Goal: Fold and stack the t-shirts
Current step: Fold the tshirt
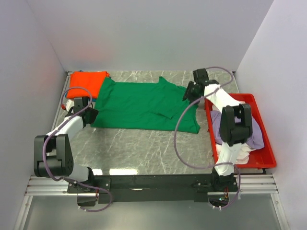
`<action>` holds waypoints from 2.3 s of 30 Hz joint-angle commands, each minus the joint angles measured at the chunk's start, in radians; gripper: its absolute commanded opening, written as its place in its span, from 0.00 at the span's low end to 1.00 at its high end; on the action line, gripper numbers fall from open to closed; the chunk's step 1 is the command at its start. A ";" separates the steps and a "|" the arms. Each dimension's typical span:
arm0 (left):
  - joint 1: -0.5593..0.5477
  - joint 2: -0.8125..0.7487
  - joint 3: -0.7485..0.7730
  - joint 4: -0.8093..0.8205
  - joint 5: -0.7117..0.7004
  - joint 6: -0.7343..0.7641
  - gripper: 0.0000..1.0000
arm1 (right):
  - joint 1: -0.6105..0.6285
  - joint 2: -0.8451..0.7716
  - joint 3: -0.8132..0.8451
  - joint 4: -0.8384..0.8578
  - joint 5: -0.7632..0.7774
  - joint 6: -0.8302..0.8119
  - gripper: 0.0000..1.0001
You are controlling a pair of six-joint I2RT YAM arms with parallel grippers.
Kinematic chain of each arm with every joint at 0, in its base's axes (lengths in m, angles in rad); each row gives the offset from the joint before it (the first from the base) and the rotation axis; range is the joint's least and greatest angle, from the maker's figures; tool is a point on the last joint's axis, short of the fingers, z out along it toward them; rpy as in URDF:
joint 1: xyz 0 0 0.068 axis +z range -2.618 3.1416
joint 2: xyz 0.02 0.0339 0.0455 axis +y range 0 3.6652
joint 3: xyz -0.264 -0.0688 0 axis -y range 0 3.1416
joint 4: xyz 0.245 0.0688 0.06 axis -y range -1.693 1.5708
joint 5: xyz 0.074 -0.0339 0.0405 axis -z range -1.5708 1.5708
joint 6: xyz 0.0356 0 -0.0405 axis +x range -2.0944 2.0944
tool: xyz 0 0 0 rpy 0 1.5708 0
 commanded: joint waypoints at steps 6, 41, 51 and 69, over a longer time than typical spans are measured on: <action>0.002 -0.003 -0.030 0.102 -0.003 0.011 0.39 | 0.131 -0.187 -0.253 0.194 -0.010 0.073 0.51; 0.043 0.038 -0.113 0.151 -0.028 0.034 0.29 | 0.251 -0.048 -0.344 0.369 -0.004 0.169 0.48; 0.050 0.043 -0.114 0.157 -0.013 0.039 0.28 | 0.250 0.010 -0.186 0.313 -0.006 0.163 0.47; 0.054 0.037 -0.106 0.156 0.004 0.050 0.27 | 0.239 0.106 0.044 0.220 0.022 0.128 0.47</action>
